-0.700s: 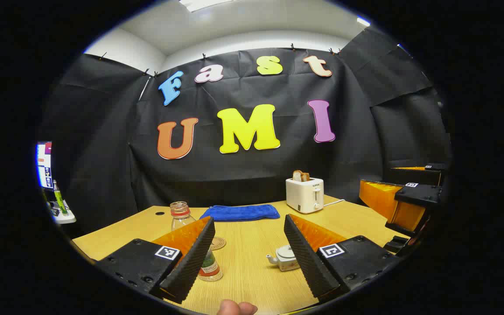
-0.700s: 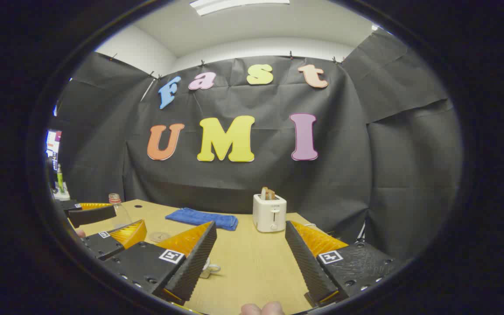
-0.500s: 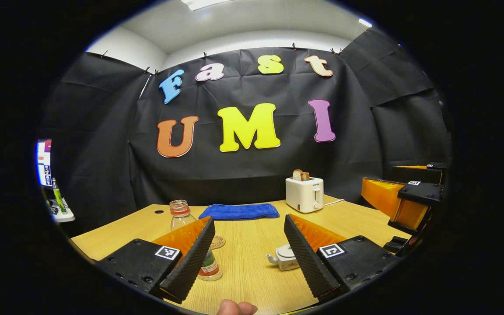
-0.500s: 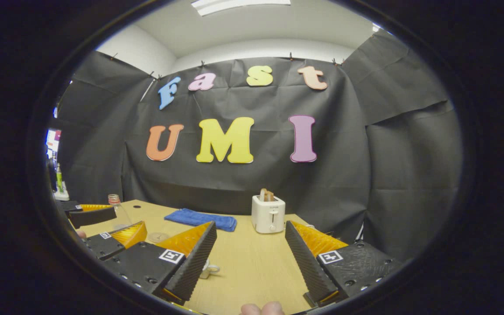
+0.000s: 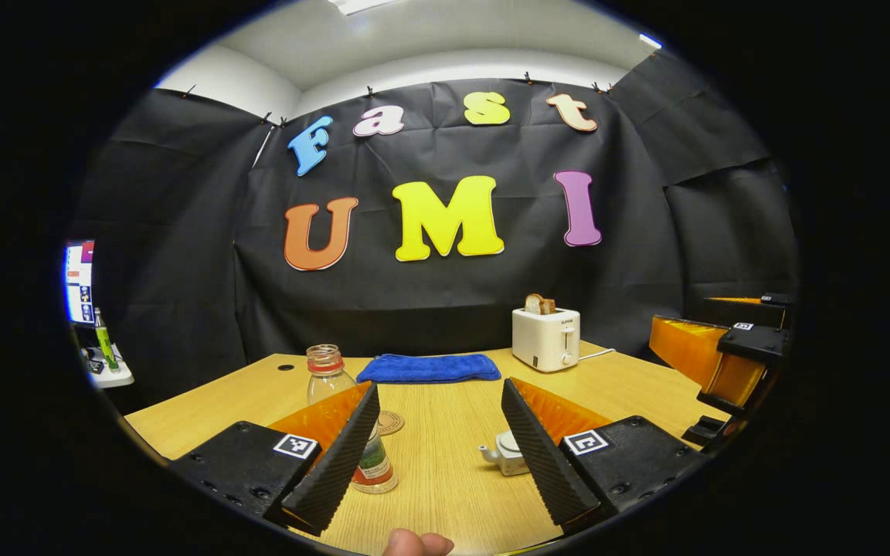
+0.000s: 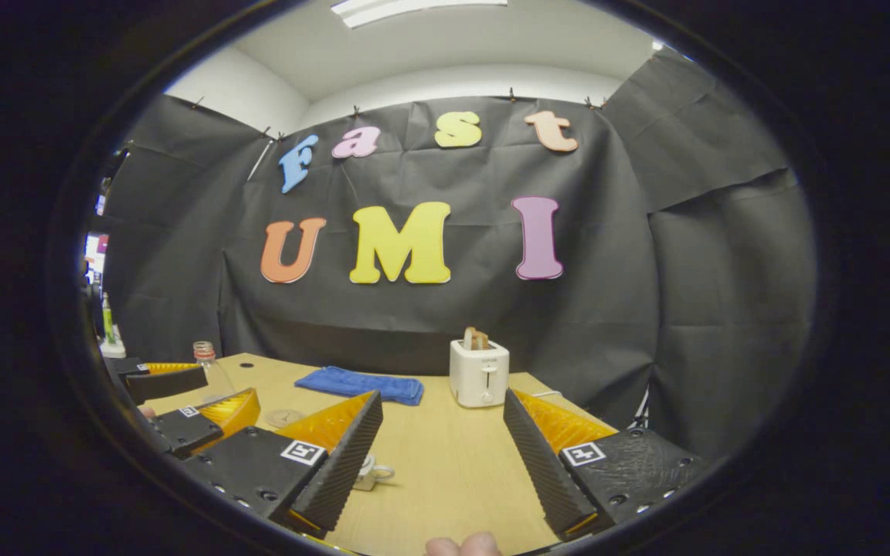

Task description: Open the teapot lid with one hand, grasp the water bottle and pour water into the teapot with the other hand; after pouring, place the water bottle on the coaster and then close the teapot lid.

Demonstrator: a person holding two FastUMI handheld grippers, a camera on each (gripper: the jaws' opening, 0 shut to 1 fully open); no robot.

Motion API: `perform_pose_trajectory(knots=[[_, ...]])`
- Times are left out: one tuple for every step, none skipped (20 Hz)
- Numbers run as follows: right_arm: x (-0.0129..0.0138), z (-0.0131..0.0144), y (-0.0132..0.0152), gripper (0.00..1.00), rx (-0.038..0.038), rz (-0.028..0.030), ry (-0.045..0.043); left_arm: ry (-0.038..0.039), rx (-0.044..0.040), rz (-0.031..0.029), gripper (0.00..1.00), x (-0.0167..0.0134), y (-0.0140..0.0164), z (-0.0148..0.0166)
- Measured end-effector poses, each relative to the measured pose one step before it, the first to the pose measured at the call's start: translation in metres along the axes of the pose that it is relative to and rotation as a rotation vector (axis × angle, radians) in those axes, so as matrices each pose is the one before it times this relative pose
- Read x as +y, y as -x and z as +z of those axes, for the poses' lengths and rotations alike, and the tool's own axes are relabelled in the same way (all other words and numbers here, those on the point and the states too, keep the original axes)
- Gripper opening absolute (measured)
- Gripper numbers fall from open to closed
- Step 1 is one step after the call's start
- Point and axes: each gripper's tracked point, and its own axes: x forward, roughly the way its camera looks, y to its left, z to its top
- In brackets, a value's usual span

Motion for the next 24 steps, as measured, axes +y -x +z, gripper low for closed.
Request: perform_pose_trajectory(knots=[[-0.00040,-0.00245,-0.00151,0.95,0.00352,0.00432,0.00312,-0.00172,0.00119,0.00340,1.00,0.00092,-0.00125,-0.00026],[-0.00033,-0.00157,-0.00072,0.97,0.00171,0.00255,0.00201,-0.00184,0.00084,0.00260,0.99,0.00080,0.00022,-0.00021],[0.00101,-0.00151,-0.00137,0.95,-0.00061,0.00723,0.00485,-0.00174,-0.00099,0.00114,0.99,0.00028,-0.00032,-0.00080],[0.00225,-0.00235,-0.00170,0.97,0.00080,0.00532,0.00277,-0.00420,0.00421,0.00345,0.99,0.00156,0.00004,-0.00160],[0.00245,-0.00392,-0.00131,0.95,0.00694,0.00972,0.00185,-0.00308,0.00231,0.00484,0.99,0.00140,-0.00105,-0.00016],[0.00339,-0.00590,-0.00198,0.97,0.01036,0.00965,0.00624,-0.00170,0.00000,0.00593,0.99,0.00139,-0.00119,-0.00048],[0.00152,-0.00338,-0.00221,0.97,0.01012,0.00528,0.00820,-0.00095,0.00029,0.00382,0.99,0.00126,0.00003,0.00078],[0.00046,-0.00407,-0.00179,0.95,0.00771,0.00341,0.00780,-0.00291,0.00445,0.00321,1.00,0.00096,0.00006,-0.00168],[0.00149,-0.00265,-0.00203,0.97,0.00693,0.00559,0.00290,-0.00630,0.00270,0.00570,1.00,0.00189,0.00002,-0.00041],[0.00200,-0.00350,-0.00343,0.97,0.00561,0.00487,0.00086,-0.00717,0.00081,0.00587,0.99,0.00220,0.00065,-0.00005],[0.00247,-0.00454,-0.00440,0.97,0.00885,0.00989,0.00260,-0.00419,0.00231,0.00484,0.99,0.00125,0.00004,-0.00038],[0.00228,-0.00650,-0.00563,0.97,0.01263,0.00690,0.00070,-0.00227,0.00647,0.00683,0.99,0.00265,-0.00168,-0.00209],[0.00256,-0.00546,-0.00416,0.97,0.01238,0.00777,-0.00523,0.00195,0.00602,0.00189,0.99,0.00046,-0.00092,-0.00134],[0.00320,-0.00647,-0.00490,0.95,0.01299,0.01002,-0.00987,0.00308,0.00658,0.00087,1.00,0.00038,-0.00060,-0.00251],[0.00551,-0.00708,-0.00553,0.95,0.01966,0.01579,-0.00488,0.00244,0.00662,0.00058,0.99,0.00049,-0.00037,-0.00086],[0.00687,-0.00846,-0.00560,0.95,0.02061,0.01645,0.00035,0.00230,0.00704,0.00389,0.99,0.00240,0.00045,-0.00239],[0.00636,-0.00640,-0.00558,0.95,0.01733,0.01745,0.00314,0.00121,0.00336,0.00529,0.99,0.00277,0.00127,0.00066],[0.00636,-0.00539,-0.00585,0.95,0.01771,0.01509,0.00320,0.00181,-0.00015,0.00806,0.99,0.00365,0.00004,0.00096],[0.00729,-0.00339,-0.00563,0.95,0.01096,0.01555,0.00135,0.00286,-0.00174,0.00765,0.99,0.00281,0.00032,0.00171],[0.00725,-0.00403,-0.00662,0.95,0.01120,0.01431,0.00514,0.00290,0.00002,0.00425,0.99,0.00162,-0.00127,-0.00055],[0.00664,-0.00216,-0.00659,0.95,0.00938,0.01315,0.00606,0.00188,0.00368,0.00215,0.99,0.00161,-0.00039,-0.00015],[0.00637,-0.00208,-0.00678,0.95,0.00565,0.01267,0.00678,0.00229,0.00536,0.00131,1.00,0.00231,-0.00099,-0.00242],[0.00441,-0.00111,-0.00649,0.95,0.00393,0.00845,0.00441,0.00267,0.00565,0.00285,0.99,0.00215,0.00043,-0.00138],[0.00388,-0.00332,-0.00674,0.95,0.00897,0.00642,0.00165,-0.00018,0.00143,0.00769,1.00,0.00365,-0.00069,0.00066]])
